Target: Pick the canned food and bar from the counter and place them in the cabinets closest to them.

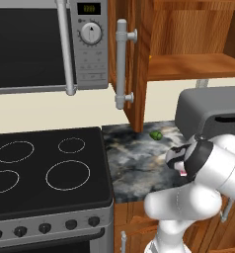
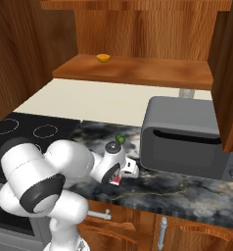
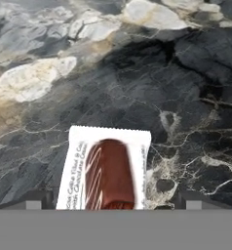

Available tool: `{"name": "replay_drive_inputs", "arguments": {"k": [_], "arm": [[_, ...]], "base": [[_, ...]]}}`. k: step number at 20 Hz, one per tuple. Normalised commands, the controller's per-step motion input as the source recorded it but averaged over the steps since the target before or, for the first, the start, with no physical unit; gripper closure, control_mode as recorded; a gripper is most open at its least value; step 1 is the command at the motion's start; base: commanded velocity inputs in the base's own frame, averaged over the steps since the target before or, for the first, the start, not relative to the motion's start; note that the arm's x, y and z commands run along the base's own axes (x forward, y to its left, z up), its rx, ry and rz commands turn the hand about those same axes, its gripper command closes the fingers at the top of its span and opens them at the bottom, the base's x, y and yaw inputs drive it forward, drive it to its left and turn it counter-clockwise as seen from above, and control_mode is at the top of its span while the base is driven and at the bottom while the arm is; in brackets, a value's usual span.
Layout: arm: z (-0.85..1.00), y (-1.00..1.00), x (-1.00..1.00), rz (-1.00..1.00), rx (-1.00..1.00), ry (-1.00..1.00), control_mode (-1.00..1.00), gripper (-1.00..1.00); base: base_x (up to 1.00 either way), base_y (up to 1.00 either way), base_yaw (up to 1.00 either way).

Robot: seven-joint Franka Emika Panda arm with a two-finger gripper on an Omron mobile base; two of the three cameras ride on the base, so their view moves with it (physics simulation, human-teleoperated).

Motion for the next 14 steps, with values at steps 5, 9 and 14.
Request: {"name": "replay_drive_inputs", "arguments": {"k": [5, 9, 14], "arm": [[-0.26, 0.00, 0.07, 0.00, 0.00, 0.00, -1.00, 1.00], [-0.22, 0.00, 0.00, 0.00, 0.00, 0.00, -1.00, 1.00], [-0.02, 0.00, 0.00, 0.00, 0.00, 0.00, -1.00, 1.00]], "base": [[0.00, 0.00, 0.00], [0.00, 0.00, 0.00], [0.00, 0.00, 0.00]]}}
